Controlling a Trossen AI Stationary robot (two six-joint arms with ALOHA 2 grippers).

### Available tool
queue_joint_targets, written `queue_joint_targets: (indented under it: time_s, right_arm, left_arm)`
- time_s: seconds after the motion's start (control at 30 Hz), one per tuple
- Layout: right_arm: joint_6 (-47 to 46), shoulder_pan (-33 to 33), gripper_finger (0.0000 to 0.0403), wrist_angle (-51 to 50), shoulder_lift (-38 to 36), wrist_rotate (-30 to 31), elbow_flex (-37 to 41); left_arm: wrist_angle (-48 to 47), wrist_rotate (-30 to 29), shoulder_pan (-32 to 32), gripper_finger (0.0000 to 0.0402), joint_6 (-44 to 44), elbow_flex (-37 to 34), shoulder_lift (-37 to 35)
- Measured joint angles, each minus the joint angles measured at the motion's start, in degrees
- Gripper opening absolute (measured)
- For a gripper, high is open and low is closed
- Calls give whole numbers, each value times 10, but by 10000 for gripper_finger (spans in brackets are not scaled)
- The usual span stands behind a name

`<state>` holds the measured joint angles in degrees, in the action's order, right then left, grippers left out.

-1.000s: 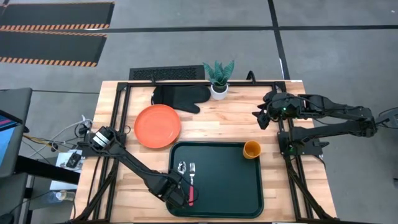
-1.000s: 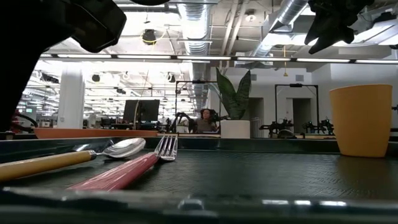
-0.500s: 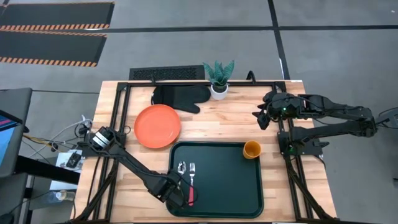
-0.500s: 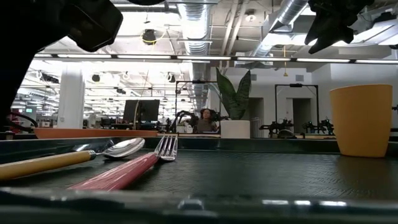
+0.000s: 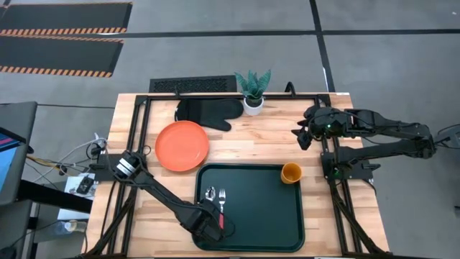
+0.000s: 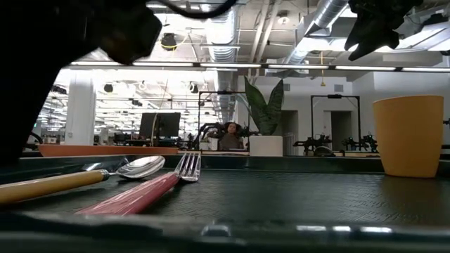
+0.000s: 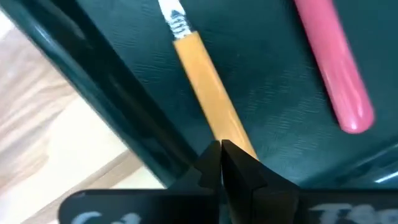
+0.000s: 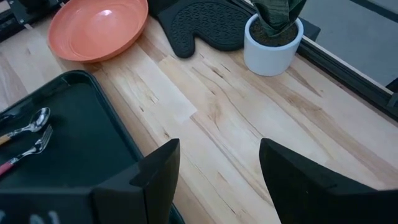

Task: Pick and place plate/cup/fork/spoon on tray
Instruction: Put the yellow spoon on the black tray to the left of the pink fork

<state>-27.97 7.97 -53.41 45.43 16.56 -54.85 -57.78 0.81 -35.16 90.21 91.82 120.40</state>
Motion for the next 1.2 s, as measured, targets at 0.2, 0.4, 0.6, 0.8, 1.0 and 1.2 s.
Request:
queue_joint_targets:
  time_s: [0.2, 0.4, 0.6, 0.8, 1.0, 1.2]
  right_arm:
    - [0, 0, 244, -1, 0, 0, 0]
    - [1, 0, 244, -2, 0, 0, 0]
    - [2, 0, 244, -2, 0, 0, 0]
    - [2, 0, 244, -2, 0, 0, 0]
    - [2, 0, 244, -2, 0, 0, 0]
    - [2, 0, 244, -2, 0, 0, 0]
  left_arm:
    - [-11, 5, -3, 0, 24, -2, -2]
    - [1, 11, -7, 0, 35, -2, -2]
    - [7, 19, -6, 0, 32, -2, 7]
    - [22, 23, -5, 0, 31, -1, 16]
    - [22, 24, 0, 0, 35, -1, 16]
    - [51, 17, 1, 0, 41, -1, 16]
